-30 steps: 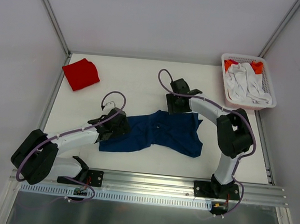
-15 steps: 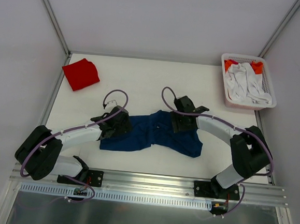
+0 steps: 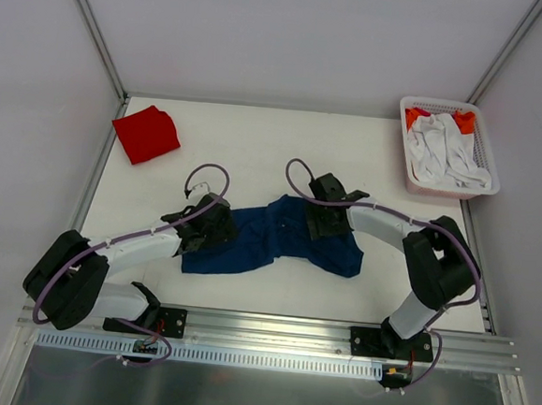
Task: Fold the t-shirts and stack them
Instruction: Rotate the tshirt 90 degrees
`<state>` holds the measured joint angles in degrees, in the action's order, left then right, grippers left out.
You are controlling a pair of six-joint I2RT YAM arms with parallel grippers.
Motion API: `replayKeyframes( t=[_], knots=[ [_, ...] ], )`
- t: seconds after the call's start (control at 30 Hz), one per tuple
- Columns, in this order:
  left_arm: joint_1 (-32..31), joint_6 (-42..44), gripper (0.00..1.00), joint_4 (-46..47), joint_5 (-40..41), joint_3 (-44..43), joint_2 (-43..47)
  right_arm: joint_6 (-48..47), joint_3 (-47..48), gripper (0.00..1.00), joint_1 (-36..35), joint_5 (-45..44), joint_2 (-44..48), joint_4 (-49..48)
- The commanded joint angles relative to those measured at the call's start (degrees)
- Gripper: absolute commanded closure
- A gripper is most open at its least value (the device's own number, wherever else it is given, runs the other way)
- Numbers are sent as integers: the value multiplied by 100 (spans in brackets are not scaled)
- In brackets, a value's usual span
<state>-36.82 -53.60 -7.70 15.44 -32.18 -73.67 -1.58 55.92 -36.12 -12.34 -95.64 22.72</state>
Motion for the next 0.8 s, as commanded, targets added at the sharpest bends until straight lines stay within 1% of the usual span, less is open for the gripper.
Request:
replayKeyframes(
  t=[0.0,0.17,0.27,0.3,0.6,0.77],
  knots=[
    [-106,-150,27,-469,-191,265,81,-193,85,28,-18,-374,-587,-119],
    [-106,-317,27,-478,-199,467,151,-412,568,28,17,-585,-860,118],
    [-141,-396,27,-478,-182,537,142,-623,1086,28,114,-691,-1184,355],
    [-185,-423,27,-478,-191,564,142,-667,1323,28,157,-691,-1264,382],
    [-484,-774,28,-521,-112,819,397,-993,2493,28,439,-550,-2002,637],
    [-765,-1003,28,-618,-50,863,397,-1098,3214,28,562,-454,-2415,760]
  ],
)
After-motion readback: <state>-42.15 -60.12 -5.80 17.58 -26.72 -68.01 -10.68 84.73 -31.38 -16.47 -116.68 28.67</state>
